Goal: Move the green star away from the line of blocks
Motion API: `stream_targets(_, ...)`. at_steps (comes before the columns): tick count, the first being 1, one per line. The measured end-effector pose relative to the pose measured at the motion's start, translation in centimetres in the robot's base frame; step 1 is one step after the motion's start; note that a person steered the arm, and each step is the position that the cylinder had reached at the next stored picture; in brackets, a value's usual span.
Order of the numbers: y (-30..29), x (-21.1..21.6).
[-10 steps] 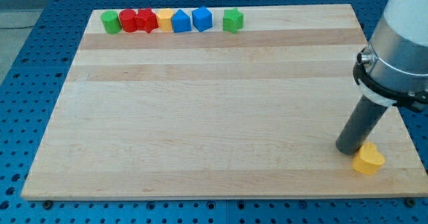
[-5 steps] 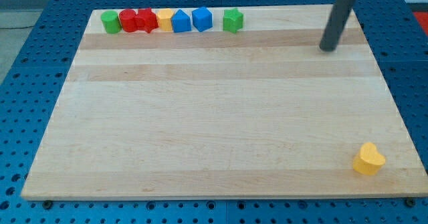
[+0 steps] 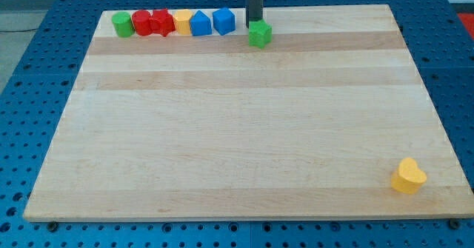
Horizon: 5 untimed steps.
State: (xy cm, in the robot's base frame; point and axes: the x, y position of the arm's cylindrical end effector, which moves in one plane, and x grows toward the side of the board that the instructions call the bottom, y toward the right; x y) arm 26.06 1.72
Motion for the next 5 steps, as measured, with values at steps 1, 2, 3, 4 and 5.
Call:
stream_targets(1,0.3,3.3)
stream_targets(2,0.3,7.1)
stream_targets(3,0.7,11.0)
stream_targets(4,4.4,12.3)
stream_targets(5,7.6,12.6)
